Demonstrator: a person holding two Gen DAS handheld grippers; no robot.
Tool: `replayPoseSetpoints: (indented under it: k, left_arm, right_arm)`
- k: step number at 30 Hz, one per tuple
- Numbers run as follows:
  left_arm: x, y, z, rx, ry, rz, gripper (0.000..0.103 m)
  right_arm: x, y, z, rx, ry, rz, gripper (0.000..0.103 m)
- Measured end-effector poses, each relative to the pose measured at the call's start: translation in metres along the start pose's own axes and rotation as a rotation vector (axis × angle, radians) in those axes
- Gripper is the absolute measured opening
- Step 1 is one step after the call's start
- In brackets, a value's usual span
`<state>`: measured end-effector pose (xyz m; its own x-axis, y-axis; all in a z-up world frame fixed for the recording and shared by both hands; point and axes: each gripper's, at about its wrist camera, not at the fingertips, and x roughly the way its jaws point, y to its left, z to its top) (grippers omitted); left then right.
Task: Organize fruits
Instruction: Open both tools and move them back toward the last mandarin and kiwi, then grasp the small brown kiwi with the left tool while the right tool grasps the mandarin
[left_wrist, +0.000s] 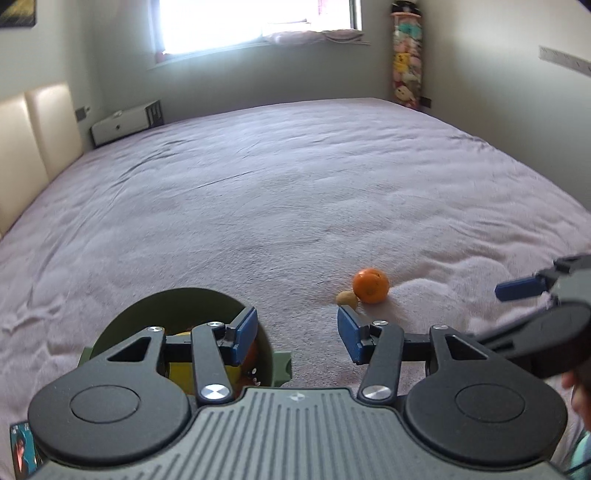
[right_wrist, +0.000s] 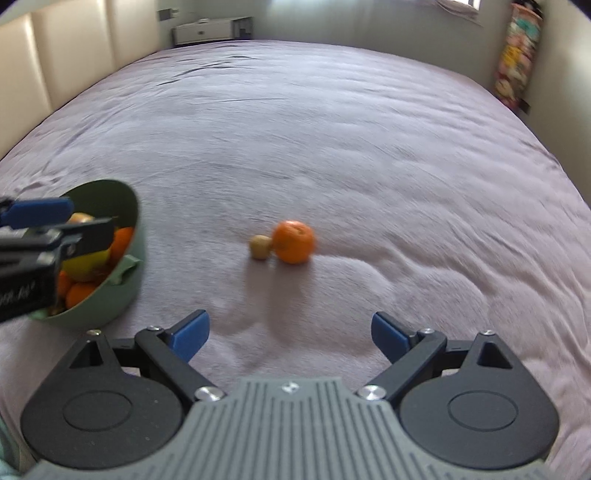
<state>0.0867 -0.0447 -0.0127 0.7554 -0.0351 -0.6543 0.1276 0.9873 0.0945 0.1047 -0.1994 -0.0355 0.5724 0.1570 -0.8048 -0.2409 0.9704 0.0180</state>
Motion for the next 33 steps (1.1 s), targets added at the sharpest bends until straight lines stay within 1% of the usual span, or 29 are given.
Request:
replayPoseSetpoints:
  k: [3, 7, 9, 13, 15, 17, 19, 22, 23, 29, 31, 33]
  left_arm:
    - [0.006, -0.011, -0.003, 0.055, -0.008, 0.003, 0.059]
    - [0.012, -0.026, -0.007, 0.132, -0.035, 0.004, 0.059]
    - [0.016, -0.032, -0.011, 0.154, -0.045, 0.000, 0.059]
    - [0.026, -0.042, -0.018, 0.178, -0.041, -0.023, 0.059]
    - [0.032, -0.046, -0.022, 0.183, -0.038, -0.012, 0.058]
    - [0.039, -0.049, -0.023, 0.178, -0.031, -0.005, 0.058]
    - [0.045, -0.053, -0.025, 0.182, -0.036, 0.002, 0.058]
    - [0.057, -0.061, -0.026, 0.220, -0.040, 0.035, 0.058]
    - [0.061, -0.064, -0.026, 0.234, -0.040, 0.043, 0.058]
    - [0.081, -0.071, -0.028, 0.285, -0.032, 0.062, 0.054]
    - [0.087, -0.072, -0.028, 0.293, -0.033, 0.069, 0.053]
    - [0.093, -0.073, -0.026, 0.296, -0.032, 0.072, 0.051]
  right_arm:
    - [0.008, -0.011, 0.000, 0.048, -0.010, -0.002, 0.091]
    - [0.019, -0.021, -0.002, 0.101, -0.018, 0.018, 0.091]
    - [0.024, -0.025, -0.003, 0.118, -0.019, 0.032, 0.091]
    - [0.032, -0.028, -0.005, 0.125, -0.042, 0.049, 0.090]
    - [0.037, -0.029, -0.004, 0.116, -0.051, 0.040, 0.085]
    - [0.041, -0.032, -0.005, 0.122, -0.056, 0.038, 0.085]
    - [0.045, -0.037, -0.004, 0.146, -0.064, 0.065, 0.075]
    - [0.050, -0.043, -0.001, 0.177, -0.077, 0.090, 0.074]
    - [0.052, -0.045, 0.001, 0.193, -0.080, 0.098, 0.071]
    - [0.065, -0.050, 0.013, 0.280, -0.092, 0.149, 0.067]
    - [0.070, -0.049, 0.016, 0.293, -0.090, 0.155, 0.063]
    - [0.076, -0.050, 0.019, 0.309, -0.087, 0.147, 0.064]
